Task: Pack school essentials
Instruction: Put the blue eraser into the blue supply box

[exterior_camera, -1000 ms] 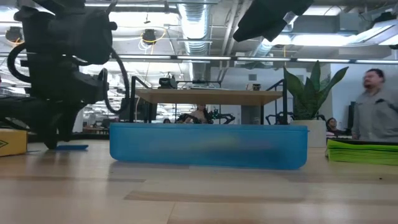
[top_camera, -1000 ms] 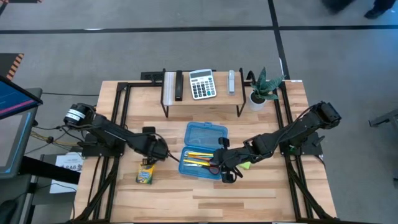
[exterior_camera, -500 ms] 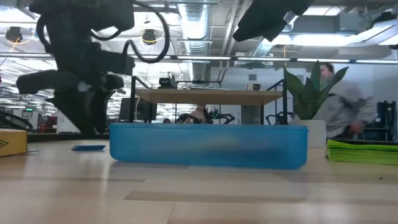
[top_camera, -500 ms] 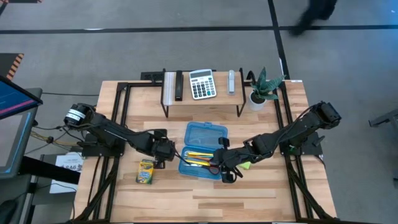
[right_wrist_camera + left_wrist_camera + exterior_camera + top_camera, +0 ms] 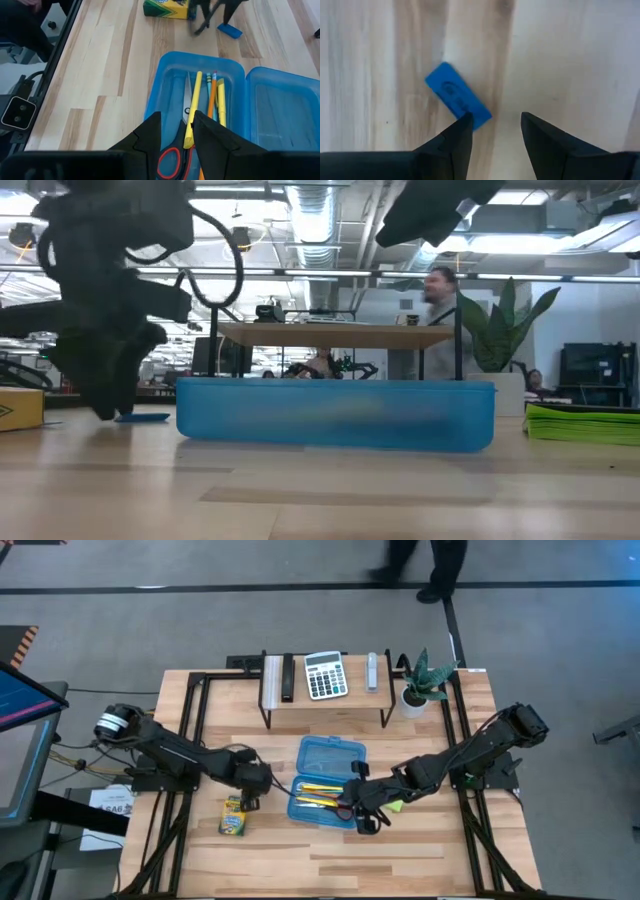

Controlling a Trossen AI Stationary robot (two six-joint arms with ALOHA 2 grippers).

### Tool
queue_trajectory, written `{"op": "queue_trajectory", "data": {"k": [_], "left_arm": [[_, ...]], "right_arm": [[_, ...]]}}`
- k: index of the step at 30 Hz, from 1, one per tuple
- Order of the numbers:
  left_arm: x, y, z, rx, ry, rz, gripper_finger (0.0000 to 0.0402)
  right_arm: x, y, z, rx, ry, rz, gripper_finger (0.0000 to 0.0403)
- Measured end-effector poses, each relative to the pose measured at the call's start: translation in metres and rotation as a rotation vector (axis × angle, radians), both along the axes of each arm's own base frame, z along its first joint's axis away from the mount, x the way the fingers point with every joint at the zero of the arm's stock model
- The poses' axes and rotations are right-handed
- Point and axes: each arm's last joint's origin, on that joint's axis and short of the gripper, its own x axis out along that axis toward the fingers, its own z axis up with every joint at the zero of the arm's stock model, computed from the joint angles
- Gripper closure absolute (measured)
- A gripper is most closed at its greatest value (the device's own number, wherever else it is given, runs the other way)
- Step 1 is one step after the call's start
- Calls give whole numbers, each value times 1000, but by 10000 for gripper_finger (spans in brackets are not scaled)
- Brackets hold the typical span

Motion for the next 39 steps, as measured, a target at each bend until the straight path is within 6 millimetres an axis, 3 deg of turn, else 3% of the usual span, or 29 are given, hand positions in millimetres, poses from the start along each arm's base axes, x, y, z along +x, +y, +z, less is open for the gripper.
{"op": "queue_trajectory", "data": {"k": [9, 15, 21, 39], "left_arm": [[-34, 23, 2, -96, -266, 143, 242], [-47, 30, -11, -104, -265, 198, 242], [-49, 32, -19, -120, -279, 240, 242], [-48, 34, -19, -83, -311, 290, 242]], "right_arm": [[2, -3, -1, -1, 2, -9, 272], [9, -5, -13, -11, 31, -21, 272], [15, -7, -28, -26, 79, -30, 272], [17, -10, -24, -16, 58, -41, 272]]}}
